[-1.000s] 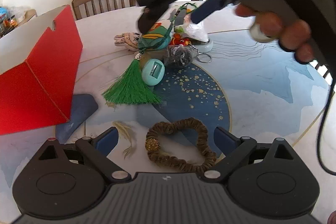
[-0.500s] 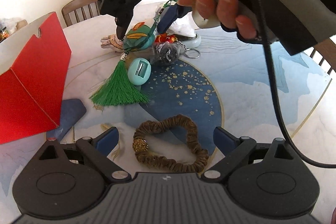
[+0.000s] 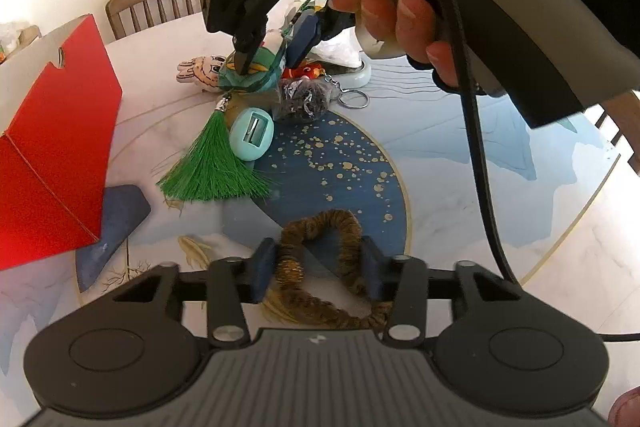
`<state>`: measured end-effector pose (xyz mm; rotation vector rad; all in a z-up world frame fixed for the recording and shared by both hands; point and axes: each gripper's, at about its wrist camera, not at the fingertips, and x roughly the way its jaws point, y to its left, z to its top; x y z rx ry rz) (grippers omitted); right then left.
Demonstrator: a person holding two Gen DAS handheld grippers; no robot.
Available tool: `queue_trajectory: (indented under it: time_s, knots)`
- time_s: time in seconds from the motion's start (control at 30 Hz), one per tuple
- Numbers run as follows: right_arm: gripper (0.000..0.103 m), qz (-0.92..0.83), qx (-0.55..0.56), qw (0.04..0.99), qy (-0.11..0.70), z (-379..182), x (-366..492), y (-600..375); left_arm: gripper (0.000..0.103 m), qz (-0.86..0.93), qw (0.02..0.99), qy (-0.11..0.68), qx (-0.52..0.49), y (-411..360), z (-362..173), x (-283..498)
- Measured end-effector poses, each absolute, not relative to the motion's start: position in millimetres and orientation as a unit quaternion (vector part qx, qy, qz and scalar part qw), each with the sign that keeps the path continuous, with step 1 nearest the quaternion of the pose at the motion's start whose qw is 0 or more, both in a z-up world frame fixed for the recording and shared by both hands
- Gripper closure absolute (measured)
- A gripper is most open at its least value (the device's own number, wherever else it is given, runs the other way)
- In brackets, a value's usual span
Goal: Organize objects
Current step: 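Grasp the green-tasseled plush with the right tool while the left tool grasps the brown scrunchie, then lift and carry the plush and scrunchie over the cardboard box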
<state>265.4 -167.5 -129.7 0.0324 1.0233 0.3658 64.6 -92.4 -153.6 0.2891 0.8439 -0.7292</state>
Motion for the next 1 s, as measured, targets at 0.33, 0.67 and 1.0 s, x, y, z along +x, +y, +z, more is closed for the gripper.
queue_trajectory:
  time_s: [0.33,0.67,1.0]
  knots:
    - [0.074,0.196,0.008,0.866,0.459,-119.7,255.9,-167.0,0.082,-0.337,0.839,0.411,0.119,-83.4,-151.0,72.0]
    - [0.075,0.225,-0.006,0.876,0.427,-94.1,237.5,-173.5,0.084,-0.318,0.851,0.41,0.085,-58.3,-137.3,85.2]
    - [0.075,0.262,-0.057,0.883,0.385,-56.0,208.1,-176.1,0.095,-0.314,0.862,0.395,0.053,-24.2,-109.0,102.4]
